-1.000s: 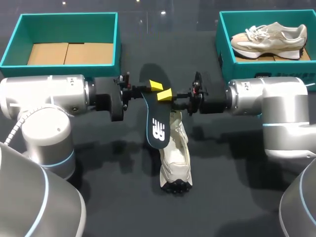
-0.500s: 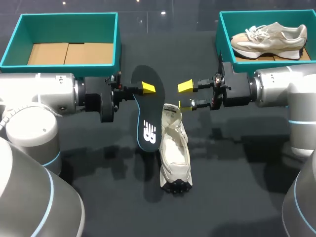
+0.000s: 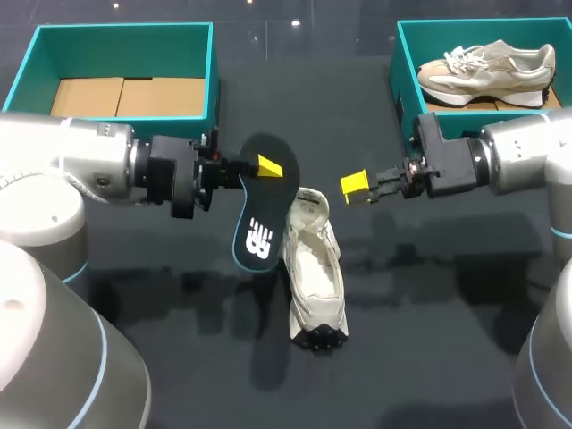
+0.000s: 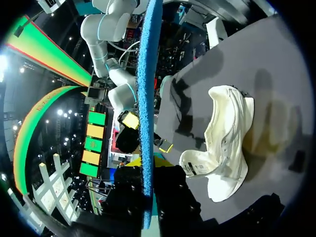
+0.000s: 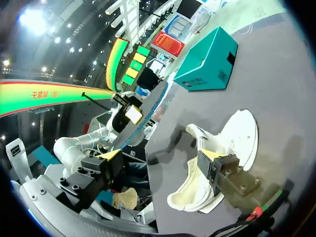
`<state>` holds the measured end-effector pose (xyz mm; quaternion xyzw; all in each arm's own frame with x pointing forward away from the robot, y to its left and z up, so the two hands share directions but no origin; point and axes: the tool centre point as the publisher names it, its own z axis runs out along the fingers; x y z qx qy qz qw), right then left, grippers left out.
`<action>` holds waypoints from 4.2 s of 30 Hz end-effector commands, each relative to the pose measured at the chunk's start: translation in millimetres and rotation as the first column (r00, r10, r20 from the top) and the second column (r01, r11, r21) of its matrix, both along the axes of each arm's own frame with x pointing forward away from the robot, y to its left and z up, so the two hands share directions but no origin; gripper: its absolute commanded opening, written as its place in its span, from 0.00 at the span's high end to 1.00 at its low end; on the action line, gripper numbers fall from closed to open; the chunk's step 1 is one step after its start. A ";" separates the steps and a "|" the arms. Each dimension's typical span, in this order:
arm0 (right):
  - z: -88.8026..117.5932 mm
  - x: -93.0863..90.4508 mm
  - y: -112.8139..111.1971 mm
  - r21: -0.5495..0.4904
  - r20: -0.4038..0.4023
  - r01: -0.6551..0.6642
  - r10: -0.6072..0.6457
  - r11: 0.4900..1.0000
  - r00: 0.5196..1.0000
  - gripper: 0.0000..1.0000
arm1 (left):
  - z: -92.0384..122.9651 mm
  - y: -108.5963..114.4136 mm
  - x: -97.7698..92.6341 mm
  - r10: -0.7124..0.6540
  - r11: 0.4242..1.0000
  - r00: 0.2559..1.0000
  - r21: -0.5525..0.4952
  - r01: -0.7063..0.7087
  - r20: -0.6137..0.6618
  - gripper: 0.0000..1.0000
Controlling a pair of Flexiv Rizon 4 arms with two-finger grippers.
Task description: Take the shoe out of the shoebox, open the shoe tongue, remove and reinsert the insole, then place the shoe into the shoebox
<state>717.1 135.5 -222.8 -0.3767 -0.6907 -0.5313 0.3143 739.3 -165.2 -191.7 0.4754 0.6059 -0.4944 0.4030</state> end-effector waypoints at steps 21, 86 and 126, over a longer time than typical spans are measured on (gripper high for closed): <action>7.8 -39.2 -24.1 -0.309 0.425 -0.074 0.207 0.948 0.881 0.00 | 10.2 8.4 -33.0 -0.164 0.985 0.974 0.035 0.172 -0.158 1.00; -74.0 -92.2 -76.4 -0.651 0.550 -0.164 0.609 0.741 0.571 0.00 | -37.4 -44.0 -126.1 -0.214 0.973 0.789 -0.201 0.117 -0.576 1.00; -125.2 -86.5 -36.0 -0.755 0.470 -0.112 0.653 0.646 0.595 0.00 | -63.0 -30.4 -151.3 -0.077 0.993 0.715 -0.118 -0.008 -0.694 1.00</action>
